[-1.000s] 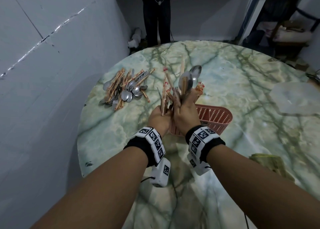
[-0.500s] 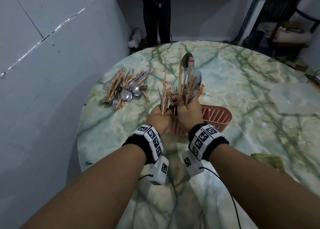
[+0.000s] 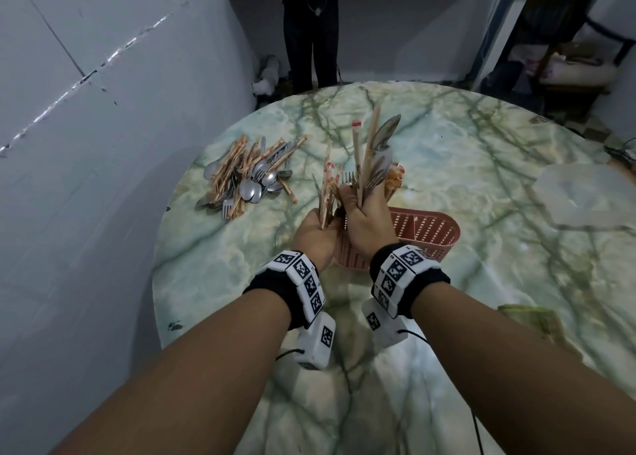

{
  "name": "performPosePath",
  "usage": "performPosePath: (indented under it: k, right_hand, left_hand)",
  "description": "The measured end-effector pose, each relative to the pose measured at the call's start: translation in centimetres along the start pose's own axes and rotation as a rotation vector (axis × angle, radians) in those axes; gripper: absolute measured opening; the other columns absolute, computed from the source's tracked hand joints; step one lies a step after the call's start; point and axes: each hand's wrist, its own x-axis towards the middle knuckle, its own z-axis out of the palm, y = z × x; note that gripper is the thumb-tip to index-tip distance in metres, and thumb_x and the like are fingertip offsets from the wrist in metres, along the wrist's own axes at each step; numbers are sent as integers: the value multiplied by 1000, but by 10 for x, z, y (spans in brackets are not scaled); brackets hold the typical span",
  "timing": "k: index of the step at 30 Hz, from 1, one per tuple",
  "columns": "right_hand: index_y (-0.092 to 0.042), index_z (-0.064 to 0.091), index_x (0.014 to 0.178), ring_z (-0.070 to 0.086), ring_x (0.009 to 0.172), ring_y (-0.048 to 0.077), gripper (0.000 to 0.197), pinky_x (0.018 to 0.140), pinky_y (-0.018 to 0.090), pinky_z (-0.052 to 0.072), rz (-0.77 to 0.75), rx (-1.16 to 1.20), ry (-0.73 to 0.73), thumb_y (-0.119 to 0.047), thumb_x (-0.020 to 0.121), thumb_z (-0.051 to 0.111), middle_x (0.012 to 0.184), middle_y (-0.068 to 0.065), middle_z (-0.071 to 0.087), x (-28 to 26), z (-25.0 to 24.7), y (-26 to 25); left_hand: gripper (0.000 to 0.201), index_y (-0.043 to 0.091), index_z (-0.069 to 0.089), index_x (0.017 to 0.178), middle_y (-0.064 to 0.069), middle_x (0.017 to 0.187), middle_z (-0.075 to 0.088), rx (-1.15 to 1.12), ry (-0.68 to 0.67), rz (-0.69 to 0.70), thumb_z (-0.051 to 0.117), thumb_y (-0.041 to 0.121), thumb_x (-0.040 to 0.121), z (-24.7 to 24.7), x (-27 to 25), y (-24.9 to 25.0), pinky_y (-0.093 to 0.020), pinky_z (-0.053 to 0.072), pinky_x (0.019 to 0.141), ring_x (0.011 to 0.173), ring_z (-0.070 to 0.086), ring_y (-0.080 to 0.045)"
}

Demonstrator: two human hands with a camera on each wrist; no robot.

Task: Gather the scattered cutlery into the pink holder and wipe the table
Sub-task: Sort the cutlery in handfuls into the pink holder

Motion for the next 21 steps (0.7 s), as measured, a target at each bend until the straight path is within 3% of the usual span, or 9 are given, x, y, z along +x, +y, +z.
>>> performPosePath:
  k: [5,8,11,13,16,17,18,19,21]
  right_hand:
    - [-16,34,143,65,111,25,84,97,43,52,4,-21,32,-77,87,48,125,5,66,-3,4,-3]
    - [-12,33,141,62,100,17,56,86,33,50,8,-47,9,-49,102,49,114,-2,63,-4,1,-4]
    - [-6,31,141,62,105,23,44,78,24,39,-2,-126,8,-28,107,49,122,9,64,-3,-2,0]
    - [-6,29,140,64,106,35,42,80,31,46,-12,-163,14,-18,105,50,123,17,65,-1,0,4]
    - [-5,30,134,66,94,41,41,78,49,54,-14,-235,13,-8,100,52,109,21,67,0,4,8]
    - [-5,30,133,66,91,41,41,76,51,54,-18,-251,18,-7,99,52,106,21,67,0,5,7]
    - [-4,29,134,66,89,41,42,74,51,54,-19,-261,22,-6,98,52,105,21,67,0,6,7]
    - [-4,28,135,66,88,41,44,73,52,55,-20,-268,21,-6,98,52,105,21,66,-1,7,7]
    - [-5,26,137,66,88,41,46,73,51,55,-22,-265,15,-9,99,51,107,22,66,-2,7,5]
  left_hand:
    - [11,24,60,107,5,86,66,23,5,16,61,32,99,-4,-7,7,-23,42,59,70,58,-9]
    - [24,20,64,100,3,85,69,-15,52,-4,69,43,93,-13,-12,6,-28,53,73,82,66,-16]
    - [32,14,70,98,-7,70,65,-132,147,33,66,45,95,-27,-18,12,-42,55,78,86,70,-33]
    - [34,11,72,97,-5,68,66,-174,190,92,63,45,97,-36,-23,26,-53,55,85,95,66,-44]
    - [47,13,74,103,3,71,71,-251,202,228,65,58,91,-44,-37,53,-61,51,92,91,68,-42]
    - [53,12,73,105,1,81,72,-282,195,263,67,62,87,-45,-42,61,-62,52,89,89,69,-40]
    - [55,13,73,101,24,99,42,-301,174,292,70,64,83,-45,-46,67,-56,56,78,78,69,-35]
    - [51,14,72,93,20,58,43,-311,153,317,74,63,80,-44,-50,72,-42,54,62,60,62,-25]
    - [52,3,70,90,14,56,43,-304,139,376,80,53,79,-39,-54,77,-28,41,53,49,42,-14]
